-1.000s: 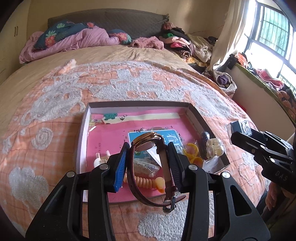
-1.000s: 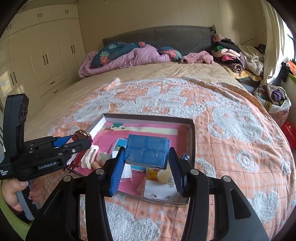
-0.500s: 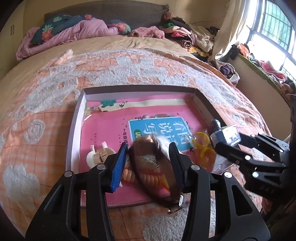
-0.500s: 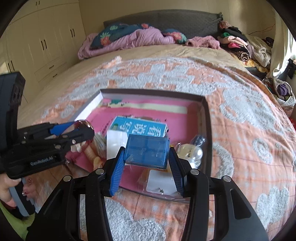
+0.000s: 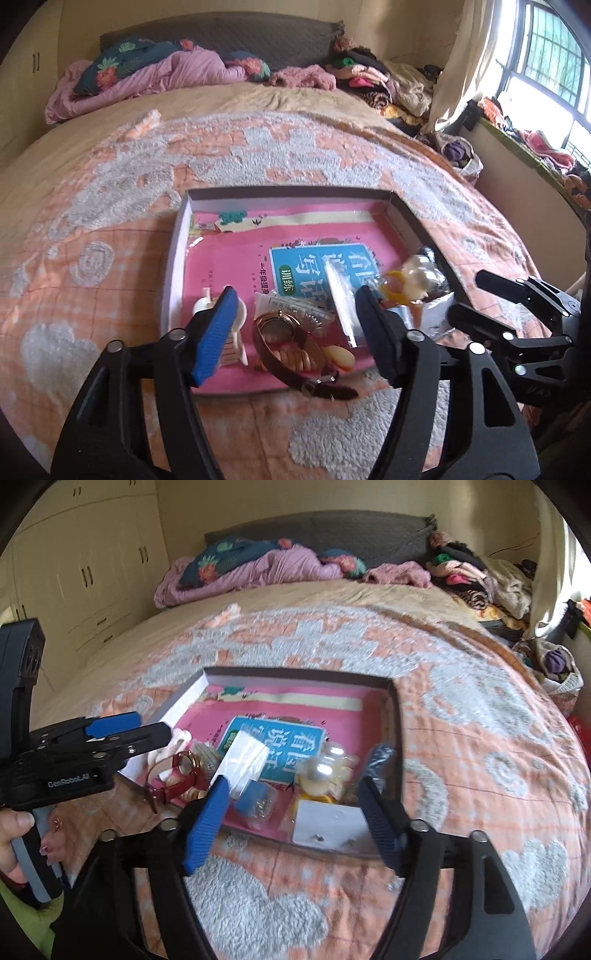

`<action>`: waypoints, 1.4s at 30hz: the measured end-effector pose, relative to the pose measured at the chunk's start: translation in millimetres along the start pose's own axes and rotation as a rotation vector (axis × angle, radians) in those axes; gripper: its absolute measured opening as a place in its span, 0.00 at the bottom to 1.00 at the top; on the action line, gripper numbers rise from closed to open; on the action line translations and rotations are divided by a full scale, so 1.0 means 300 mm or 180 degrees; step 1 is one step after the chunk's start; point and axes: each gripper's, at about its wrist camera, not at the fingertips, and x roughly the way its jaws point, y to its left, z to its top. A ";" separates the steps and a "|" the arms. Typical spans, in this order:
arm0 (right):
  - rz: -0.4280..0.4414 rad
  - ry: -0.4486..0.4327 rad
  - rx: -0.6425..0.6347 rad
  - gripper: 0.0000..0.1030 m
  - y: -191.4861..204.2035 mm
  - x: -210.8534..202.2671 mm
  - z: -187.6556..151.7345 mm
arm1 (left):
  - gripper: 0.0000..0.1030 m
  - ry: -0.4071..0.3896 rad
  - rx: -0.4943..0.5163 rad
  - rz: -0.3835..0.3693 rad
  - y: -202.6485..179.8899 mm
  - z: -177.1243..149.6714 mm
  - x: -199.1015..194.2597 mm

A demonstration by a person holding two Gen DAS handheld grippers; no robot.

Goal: Organize jewelry

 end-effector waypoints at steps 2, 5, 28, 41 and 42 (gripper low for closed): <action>-0.0003 -0.0093 0.0051 0.82 -0.010 -0.056 -0.008 | 0.67 -0.0066 -0.0004 0.0017 -0.004 -0.009 -0.047; -0.0020 -0.0198 0.0091 0.89 -0.016 -0.129 -0.029 | 0.81 -0.0139 -0.0013 0.0018 -0.011 -0.025 -0.107; -0.0044 -0.0170 0.0131 0.95 0.055 -0.319 -0.268 | 0.91 -0.0104 -0.0138 0.0077 -0.045 -0.252 -0.288; -0.0020 -0.0190 0.0122 0.95 0.076 -0.345 -0.276 | 0.91 -0.0122 -0.0148 0.0068 -0.061 -0.279 -0.309; -0.0020 -0.0190 0.0120 0.95 0.079 -0.347 -0.277 | 0.91 -0.0124 -0.0144 0.0070 -0.062 -0.282 -0.310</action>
